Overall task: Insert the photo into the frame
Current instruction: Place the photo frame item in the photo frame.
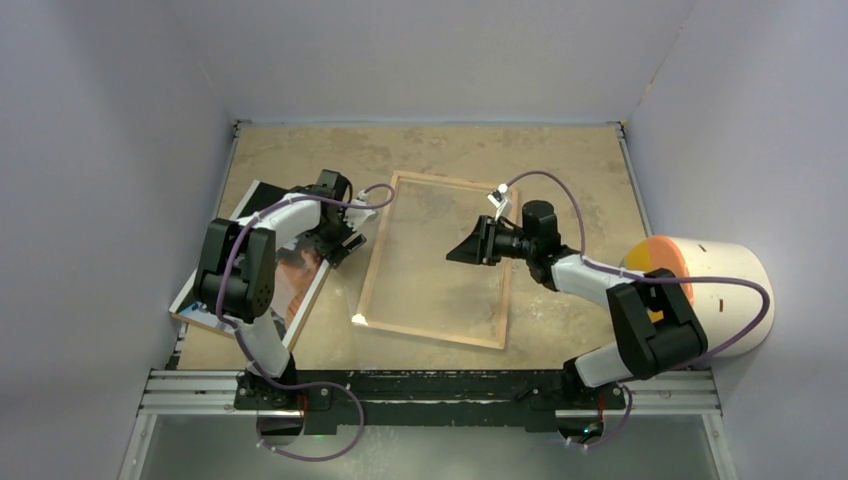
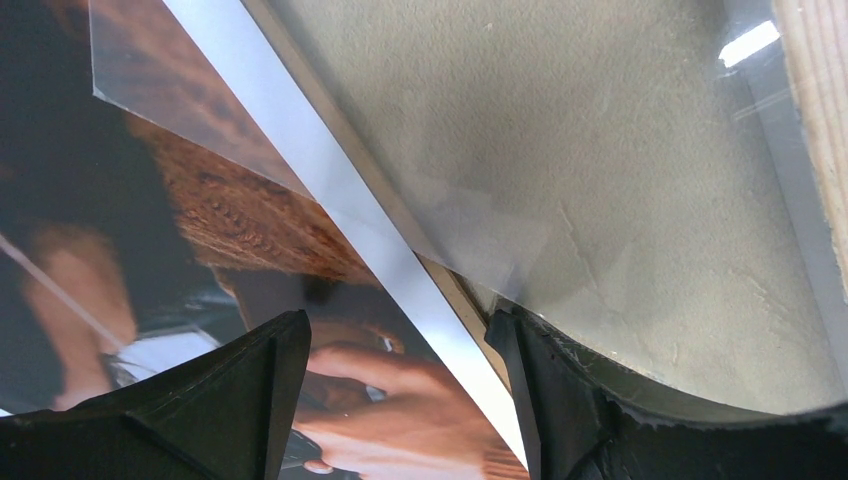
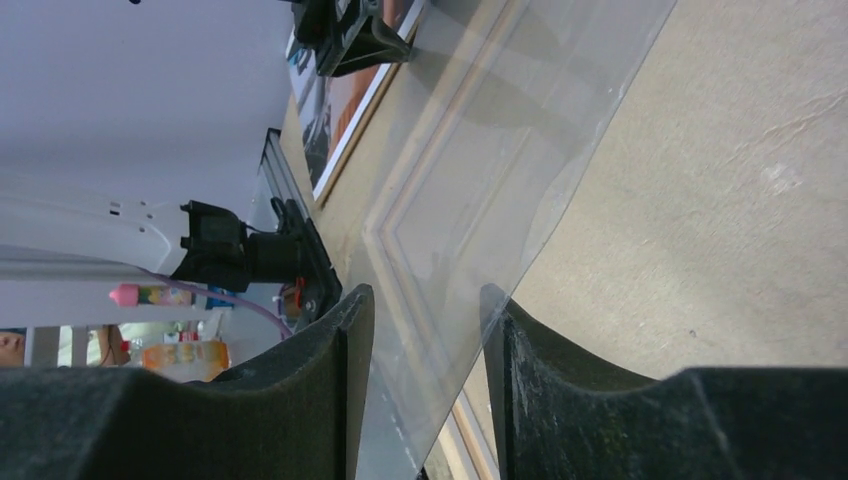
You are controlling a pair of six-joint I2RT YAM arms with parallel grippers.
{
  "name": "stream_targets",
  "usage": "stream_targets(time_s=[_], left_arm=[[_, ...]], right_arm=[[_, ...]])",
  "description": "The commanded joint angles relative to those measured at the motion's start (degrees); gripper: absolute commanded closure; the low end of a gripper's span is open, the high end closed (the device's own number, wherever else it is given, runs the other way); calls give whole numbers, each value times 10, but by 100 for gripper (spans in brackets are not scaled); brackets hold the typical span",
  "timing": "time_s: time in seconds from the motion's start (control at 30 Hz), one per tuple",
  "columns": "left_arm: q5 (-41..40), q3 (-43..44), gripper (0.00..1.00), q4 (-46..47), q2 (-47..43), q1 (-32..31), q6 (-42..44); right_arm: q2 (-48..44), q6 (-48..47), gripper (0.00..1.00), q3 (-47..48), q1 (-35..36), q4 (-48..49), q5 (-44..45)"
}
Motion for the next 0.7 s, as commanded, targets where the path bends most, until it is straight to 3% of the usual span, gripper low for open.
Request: stream_targets(time_s=[0.0,0.07,0.2,0.27,0.47,0.67], left_arm=[[1,-15,27,35,11,-7,7],[1,-15,27,35,10,-7,9],[6,-11,27,34,6,-7,10],[11,-6,26,31,5,-7,10],[19,35,23,15,4,8,4],[83,147,12,-28,9,71,-25]], right_arm=[[19,-3,56,32,-9,7,-55],[24,3,64,36,-9,10,-54],[23,1,92,43,-8,-7,-30],[18,0,100,45,-9,-11,-20],[-18,-18,100,50,-8,-69,14],[-79,29,100,-14,-9,-68,124]])
